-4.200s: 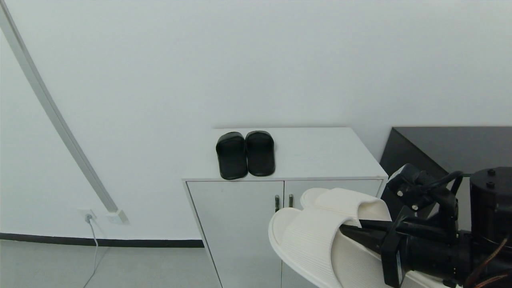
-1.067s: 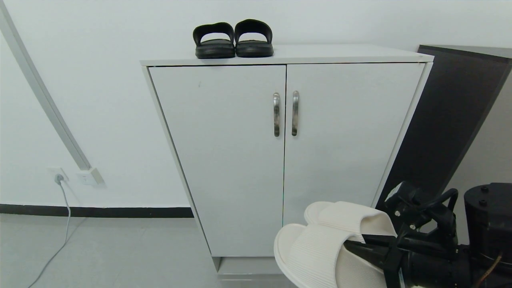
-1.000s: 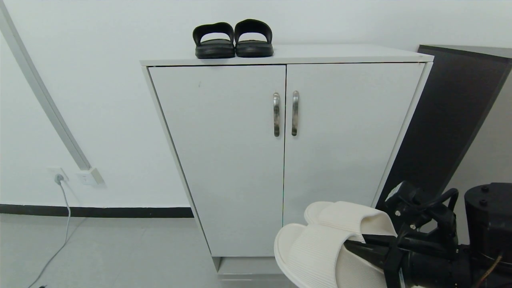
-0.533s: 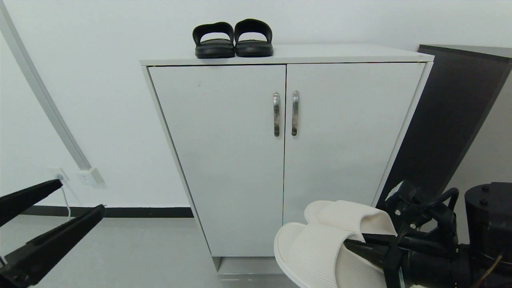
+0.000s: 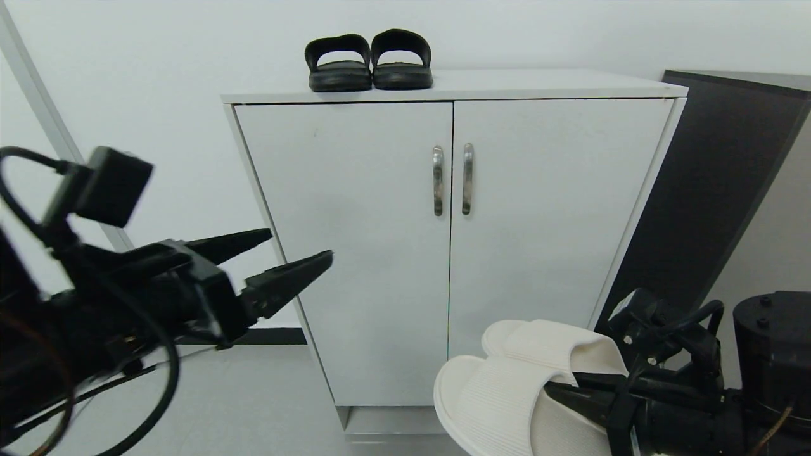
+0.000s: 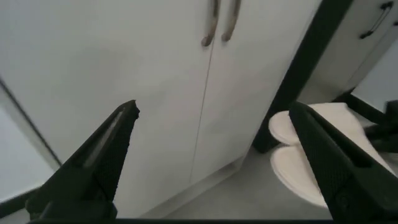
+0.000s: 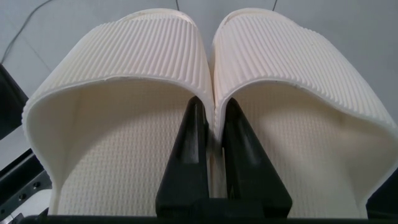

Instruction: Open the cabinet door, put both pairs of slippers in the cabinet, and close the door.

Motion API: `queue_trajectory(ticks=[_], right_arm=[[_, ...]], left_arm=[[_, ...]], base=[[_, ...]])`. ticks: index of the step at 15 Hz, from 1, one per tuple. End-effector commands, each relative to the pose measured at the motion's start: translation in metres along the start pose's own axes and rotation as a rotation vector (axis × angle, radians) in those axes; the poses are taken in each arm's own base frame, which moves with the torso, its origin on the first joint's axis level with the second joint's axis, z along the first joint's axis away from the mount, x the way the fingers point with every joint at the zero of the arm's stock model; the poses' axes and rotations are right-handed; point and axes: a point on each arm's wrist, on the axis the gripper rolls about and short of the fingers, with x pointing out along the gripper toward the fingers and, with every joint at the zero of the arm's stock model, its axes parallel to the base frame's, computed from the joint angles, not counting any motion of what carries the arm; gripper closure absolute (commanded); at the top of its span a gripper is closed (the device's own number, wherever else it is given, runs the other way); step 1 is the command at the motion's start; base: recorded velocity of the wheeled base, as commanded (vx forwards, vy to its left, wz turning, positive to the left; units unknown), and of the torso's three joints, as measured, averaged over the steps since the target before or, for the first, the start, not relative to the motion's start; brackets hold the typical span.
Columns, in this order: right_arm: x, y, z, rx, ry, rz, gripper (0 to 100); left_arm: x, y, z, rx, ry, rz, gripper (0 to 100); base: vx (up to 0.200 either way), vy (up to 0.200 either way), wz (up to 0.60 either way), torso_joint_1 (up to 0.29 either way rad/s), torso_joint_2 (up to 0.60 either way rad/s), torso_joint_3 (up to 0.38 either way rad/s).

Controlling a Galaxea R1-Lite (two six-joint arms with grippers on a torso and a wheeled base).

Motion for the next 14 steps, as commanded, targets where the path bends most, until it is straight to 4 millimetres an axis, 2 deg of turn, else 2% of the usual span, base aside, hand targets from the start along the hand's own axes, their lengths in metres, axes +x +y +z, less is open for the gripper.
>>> queue_trajectory(ticks=[1,3,4,6,8,14], right_arm=[[0.002,0.0,-0.001,0.001,0.008,-0.001,100],[0.002,0.0,-0.001,0.001,0.008,-0.001,100],[0.004,-0.001,-0.002,0.002,0.016,-0.003,100],[0.005,-0.001,-0.002,0.003,0.017,-0.004,100],[0.005,-0.001,-0.002,0.003,0.007,-0.004,100],[0.004,-0.001,-0.001,0.002,-0.003,-0.005,100]], left_arm=[[0.056,-0.019,-0.005,-0.03,0.048,-0.091,0],[0.076,-0.031,0.002,-0.043,0.064,-0.143,0],[0.093,-0.039,0.008,-0.046,0.075,-0.184,0],[0.109,-0.046,0.021,-0.097,0.076,-0.272,0],[0.13,-0.049,0.035,-0.177,0.101,-0.352,0],[0.167,-0.051,0.048,-0.318,0.105,-0.5,0]], base=[[0.0,0.0,0.0,0.0,0.0,0.0],[0.0,0.0,0.0,0.0,0.0,0.0],[0.0,0.0,0.0,0.0,0.0,0.0],[0.0,0.0,0.0,0.0,0.0,0.0],[0.0,0.0,0.0,0.0,0.0,0.0],[0.0,0.0,0.0,0.0,0.0,0.0]])
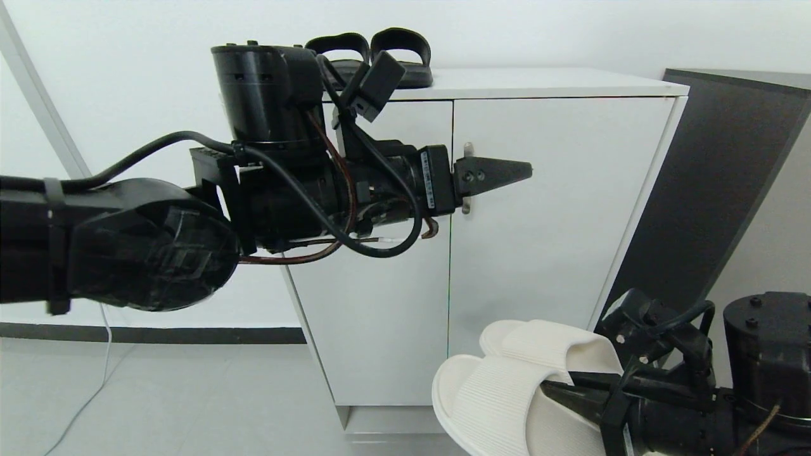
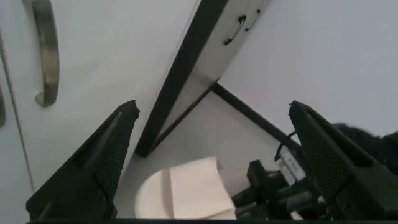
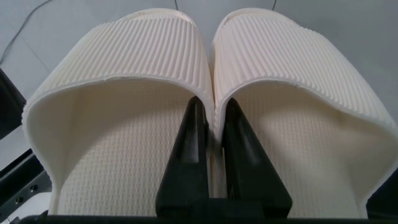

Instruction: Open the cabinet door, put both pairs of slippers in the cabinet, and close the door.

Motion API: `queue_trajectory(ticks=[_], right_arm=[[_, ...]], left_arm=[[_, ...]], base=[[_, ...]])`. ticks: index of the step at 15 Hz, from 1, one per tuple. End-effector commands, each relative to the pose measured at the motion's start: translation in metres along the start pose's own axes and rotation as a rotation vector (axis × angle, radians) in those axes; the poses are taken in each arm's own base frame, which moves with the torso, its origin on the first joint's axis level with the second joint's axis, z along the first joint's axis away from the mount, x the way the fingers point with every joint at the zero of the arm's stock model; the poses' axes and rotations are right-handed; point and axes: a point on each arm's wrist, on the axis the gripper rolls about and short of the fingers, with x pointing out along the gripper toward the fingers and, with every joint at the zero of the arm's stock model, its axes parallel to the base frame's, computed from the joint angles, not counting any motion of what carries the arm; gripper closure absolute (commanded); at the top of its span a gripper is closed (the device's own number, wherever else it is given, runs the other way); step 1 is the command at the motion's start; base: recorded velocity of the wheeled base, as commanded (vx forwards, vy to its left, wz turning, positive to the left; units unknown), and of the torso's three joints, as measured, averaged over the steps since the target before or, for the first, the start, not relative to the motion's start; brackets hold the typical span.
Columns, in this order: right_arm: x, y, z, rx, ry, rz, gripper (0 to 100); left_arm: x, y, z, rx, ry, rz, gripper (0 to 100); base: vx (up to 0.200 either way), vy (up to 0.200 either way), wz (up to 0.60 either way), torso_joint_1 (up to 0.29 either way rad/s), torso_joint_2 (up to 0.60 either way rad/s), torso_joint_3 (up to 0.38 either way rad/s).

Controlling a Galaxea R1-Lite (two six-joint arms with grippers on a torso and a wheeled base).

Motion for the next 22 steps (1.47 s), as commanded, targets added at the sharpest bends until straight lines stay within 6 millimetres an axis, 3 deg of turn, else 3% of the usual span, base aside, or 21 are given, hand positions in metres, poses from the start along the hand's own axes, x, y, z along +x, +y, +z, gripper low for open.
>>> queue_trajectory(ticks=[1,8,22], right_arm=[[0.0,0.0,0.0,0.0,0.0,0.0,100],[0.0,0.0,0.0,0.0,0.001,0.002,100],[0.001,0.0,-0.003,0.001,0.013,0.002,100]], left_arm=[[0.015,0.012,-0.002,-0.011,0.005,0.009,0],[0.017,0.035,0.005,-0.005,-0.031,0.097,0],[0.058,0.069,-0.009,-0.002,-0.03,0.156,0]], base=[[0.0,0.0,0.0,0.0,0.0,0.0],[0.0,0.0,0.0,0.0,0.0,0.0],[0.0,0.0,0.0,0.0,0.0,0.0]])
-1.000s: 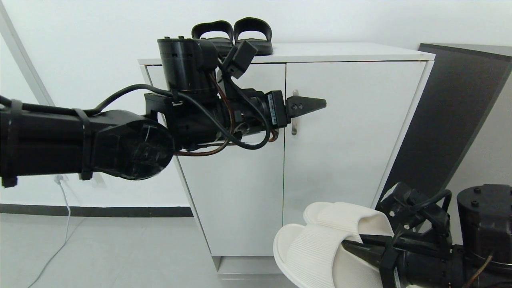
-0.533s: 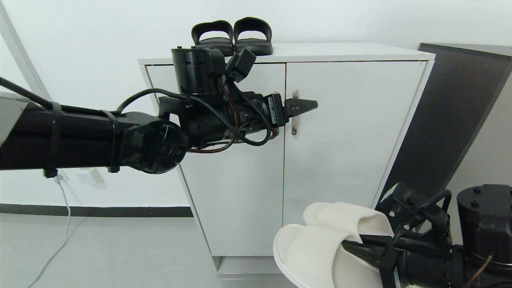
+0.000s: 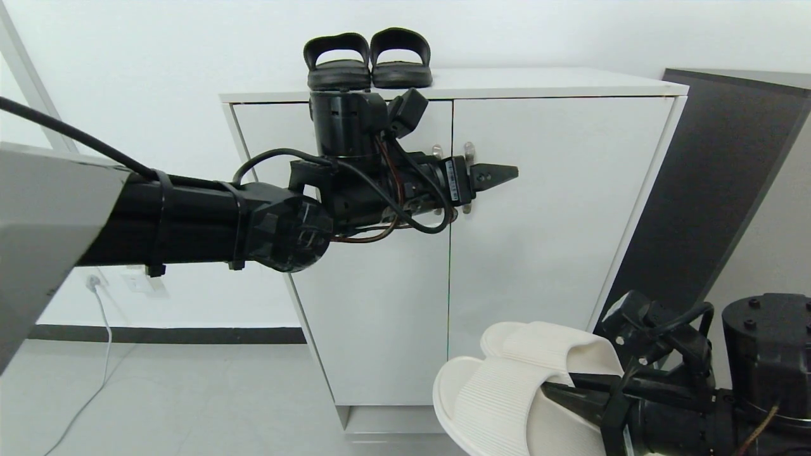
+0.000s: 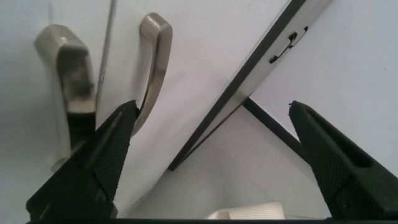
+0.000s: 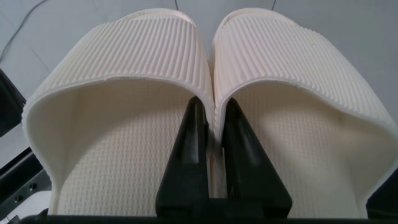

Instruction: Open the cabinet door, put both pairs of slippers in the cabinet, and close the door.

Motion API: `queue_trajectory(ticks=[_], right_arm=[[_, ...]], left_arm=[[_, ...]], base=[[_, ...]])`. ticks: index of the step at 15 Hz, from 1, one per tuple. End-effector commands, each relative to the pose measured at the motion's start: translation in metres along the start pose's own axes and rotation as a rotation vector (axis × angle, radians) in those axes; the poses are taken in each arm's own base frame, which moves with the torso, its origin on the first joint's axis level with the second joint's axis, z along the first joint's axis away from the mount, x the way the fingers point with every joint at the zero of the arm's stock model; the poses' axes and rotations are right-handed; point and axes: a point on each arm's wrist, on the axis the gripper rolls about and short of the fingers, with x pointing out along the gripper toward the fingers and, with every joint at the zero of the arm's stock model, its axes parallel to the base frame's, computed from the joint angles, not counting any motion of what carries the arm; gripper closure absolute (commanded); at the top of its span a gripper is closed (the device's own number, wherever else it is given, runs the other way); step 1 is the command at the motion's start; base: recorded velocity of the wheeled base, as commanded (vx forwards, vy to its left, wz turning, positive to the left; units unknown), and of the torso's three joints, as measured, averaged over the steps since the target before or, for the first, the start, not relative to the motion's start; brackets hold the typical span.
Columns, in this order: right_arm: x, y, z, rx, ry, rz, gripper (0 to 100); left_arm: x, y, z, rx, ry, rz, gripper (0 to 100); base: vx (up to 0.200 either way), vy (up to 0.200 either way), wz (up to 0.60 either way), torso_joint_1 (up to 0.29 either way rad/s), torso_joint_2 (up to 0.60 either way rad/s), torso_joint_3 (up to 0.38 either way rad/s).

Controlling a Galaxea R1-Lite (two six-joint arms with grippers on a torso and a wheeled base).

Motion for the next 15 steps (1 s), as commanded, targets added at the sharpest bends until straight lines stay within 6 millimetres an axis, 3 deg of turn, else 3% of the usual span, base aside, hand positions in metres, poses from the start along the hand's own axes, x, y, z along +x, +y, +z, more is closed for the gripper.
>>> queue_trajectory(ticks=[1,4,5,9,12,15], right_arm=[[0.001,0.0,-0.001,0.0,0.004,0.001,100],[0.001,0.0,-0.001,0.0,0.007,0.001,100],[0.0,0.0,-0.002,0.0,0.008,0.002,100],[-0.001,0.0,-0.005,0.0,0.016,0.01,100],[-0.004,0.001,-0.01,0.0,0.027,0.066,100],[-0.01,0.002,-0.015,-0.049,0.033,0.114,100]], left_arm=[[0.008,0.004,-0.004,-0.003,0.004,0.002,0],[0.01,0.005,-0.003,-0.004,-0.003,-0.002,0],[0.01,0.005,-0.002,-0.003,-0.004,-0.002,100],[0.002,0.002,-0.004,-0.018,0.011,0.002,100],[-0.021,-0.019,-0.004,-0.037,0.014,-0.025,100],[-0.043,-0.037,-0.016,-0.024,0.013,-0.056,100]], base=[[0.0,0.0,0.0,0.0,0.0,0.0],[0.0,0.0,0.0,0.0,0.0,0.0],[0.0,0.0,0.0,0.0,0.0,0.0],[0.0,0.0,0.0,0.0,0.0,0.0],[0.0,0.0,0.0,0.0,0.0,0.0],[0.0,0.0,0.0,0.0,0.0,0.0]])
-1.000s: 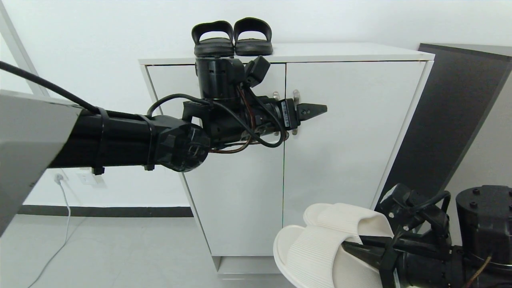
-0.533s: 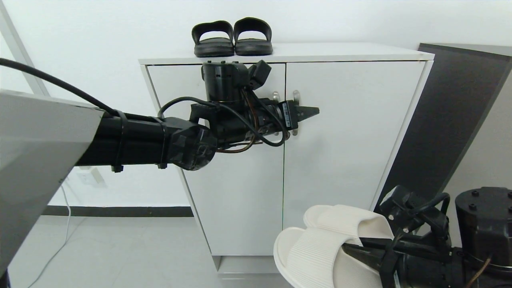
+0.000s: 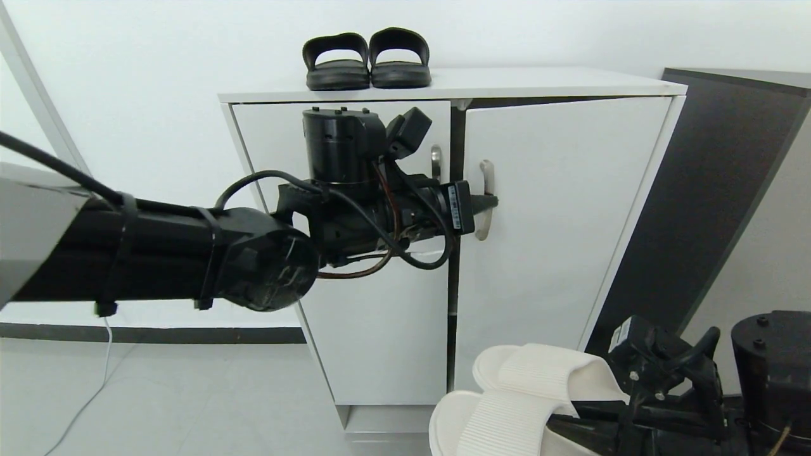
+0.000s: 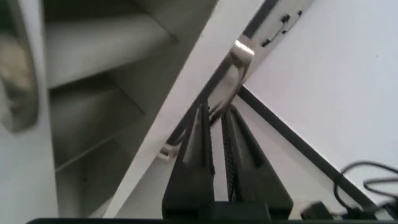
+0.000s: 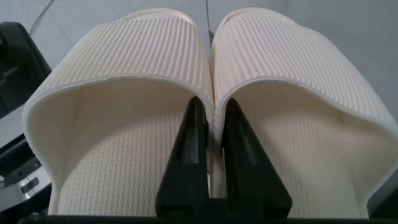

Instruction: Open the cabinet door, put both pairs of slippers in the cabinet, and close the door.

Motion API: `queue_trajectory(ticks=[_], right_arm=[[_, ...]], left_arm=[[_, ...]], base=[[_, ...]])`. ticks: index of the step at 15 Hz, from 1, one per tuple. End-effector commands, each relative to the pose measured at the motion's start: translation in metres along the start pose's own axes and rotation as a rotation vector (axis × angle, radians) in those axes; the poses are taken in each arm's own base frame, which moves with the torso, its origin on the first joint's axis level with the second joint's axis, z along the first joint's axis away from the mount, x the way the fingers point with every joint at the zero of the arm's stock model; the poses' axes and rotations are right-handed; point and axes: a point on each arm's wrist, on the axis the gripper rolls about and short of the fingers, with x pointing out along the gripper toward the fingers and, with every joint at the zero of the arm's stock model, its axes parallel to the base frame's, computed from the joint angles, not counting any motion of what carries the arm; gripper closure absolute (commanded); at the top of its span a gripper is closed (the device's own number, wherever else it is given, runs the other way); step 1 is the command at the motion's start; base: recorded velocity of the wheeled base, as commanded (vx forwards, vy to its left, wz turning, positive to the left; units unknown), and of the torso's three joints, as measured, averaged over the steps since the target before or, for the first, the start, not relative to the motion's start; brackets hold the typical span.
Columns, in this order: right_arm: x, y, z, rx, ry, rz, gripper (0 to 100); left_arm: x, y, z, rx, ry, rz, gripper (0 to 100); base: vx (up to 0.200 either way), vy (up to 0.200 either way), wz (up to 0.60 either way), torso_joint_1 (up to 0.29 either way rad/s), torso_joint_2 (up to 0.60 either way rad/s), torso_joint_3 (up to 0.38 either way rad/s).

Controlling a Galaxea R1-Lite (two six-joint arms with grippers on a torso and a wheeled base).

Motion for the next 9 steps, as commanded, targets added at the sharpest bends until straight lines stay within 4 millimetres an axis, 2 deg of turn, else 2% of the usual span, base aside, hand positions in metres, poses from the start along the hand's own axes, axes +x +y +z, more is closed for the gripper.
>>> queue_trajectory(ticks=[1,4,6,7,9], right_arm=[[-0.004,0.001,-0.003,-0.011,0.002,0.002,100],[-0.005,0.002,-0.006,-0.028,0.005,0.03,100],[-0.005,0.002,-0.005,-0.028,0.005,0.031,100],[-0.005,0.002,-0.005,-0.028,0.004,0.031,100],[-0.005,0.002,-0.005,-0.028,0.004,0.031,100]], left_arm=[[-0.023,-0.022,-0.002,0.017,-0.019,-0.036,100],[-0.048,-0.036,-0.005,0.021,-0.027,-0.052,100],[-0.05,-0.034,-0.003,0.019,-0.035,-0.044,100],[-0.053,-0.021,0.0,0.011,-0.043,-0.009,100],[-0.047,-0.01,-0.003,0.003,-0.033,0.016,100]], base=[[0.0,0.0,0.0,0.0,0.0,0.0],[0.0,0.0,0.0,0.0,0.0,0.0],[0.0,0.0,0.0,0.0,0.0,0.0],[0.0,0.0,0.0,0.0,0.0,0.0],[0.0,0.0,0.0,0.0,0.0,0.0]])
